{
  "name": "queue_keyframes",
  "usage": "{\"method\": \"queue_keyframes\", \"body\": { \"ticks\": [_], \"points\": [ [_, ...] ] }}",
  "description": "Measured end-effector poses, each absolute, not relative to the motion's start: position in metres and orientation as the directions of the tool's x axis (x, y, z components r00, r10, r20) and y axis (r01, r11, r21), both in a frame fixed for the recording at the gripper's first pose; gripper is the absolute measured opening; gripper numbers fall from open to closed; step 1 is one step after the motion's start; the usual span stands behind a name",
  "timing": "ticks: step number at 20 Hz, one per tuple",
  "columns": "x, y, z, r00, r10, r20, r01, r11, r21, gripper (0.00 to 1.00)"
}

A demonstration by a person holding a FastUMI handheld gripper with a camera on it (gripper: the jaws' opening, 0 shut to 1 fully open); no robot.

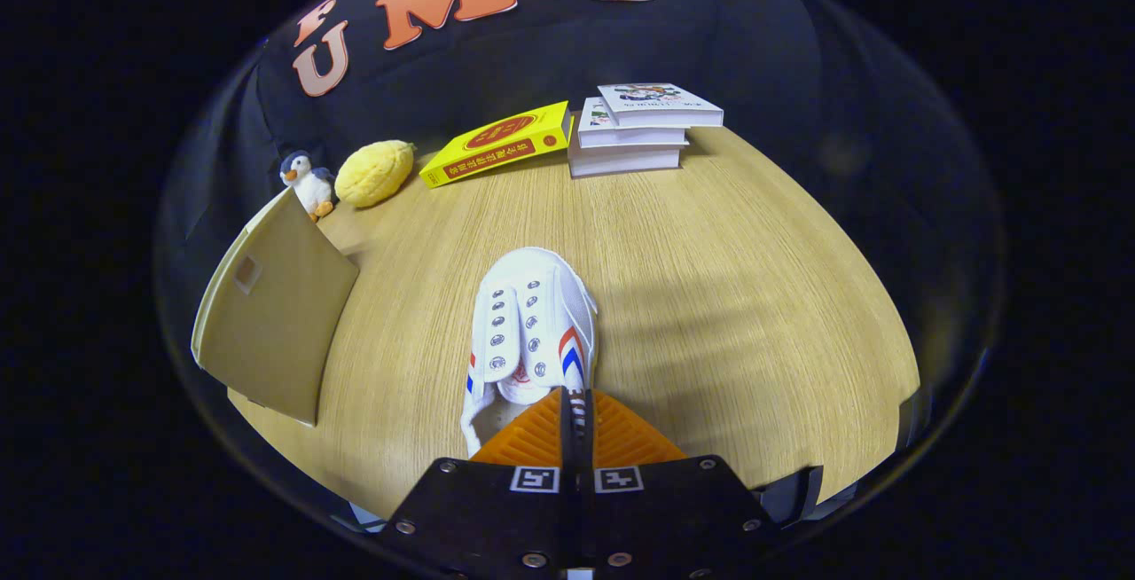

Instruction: Open the storage box then place both shoes into the box .Put the left shoe in first, then the right shoe, with the right side of both shoes facing outward in a uniform manner.

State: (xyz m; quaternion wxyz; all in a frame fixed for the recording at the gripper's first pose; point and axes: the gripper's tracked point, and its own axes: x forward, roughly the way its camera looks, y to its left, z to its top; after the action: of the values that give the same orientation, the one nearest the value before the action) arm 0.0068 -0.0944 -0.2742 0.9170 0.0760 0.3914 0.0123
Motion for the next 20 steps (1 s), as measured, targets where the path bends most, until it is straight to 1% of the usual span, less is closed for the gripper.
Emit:
{"method": "queue_keyframes", "body": {
  "ticks": [6, 10, 15, 20],
  "points": [
    [0.011, -0.06, -0.231, 0.739, 0.07, -0.671, 0.078, 0.979, 0.189, 0.0],
    [0.017, -0.021, -0.188, 0.775, 0.069, -0.628, 0.07, 0.978, 0.194, 0.0],
    [0.026, 0.051, -0.129, 0.828, 0.085, -0.554, 0.063, 0.968, 0.243, 0.0],
    [0.029, 0.136, -0.095, 0.855, 0.111, -0.506, 0.039, 0.961, 0.275, 0.0]
  ]
}}
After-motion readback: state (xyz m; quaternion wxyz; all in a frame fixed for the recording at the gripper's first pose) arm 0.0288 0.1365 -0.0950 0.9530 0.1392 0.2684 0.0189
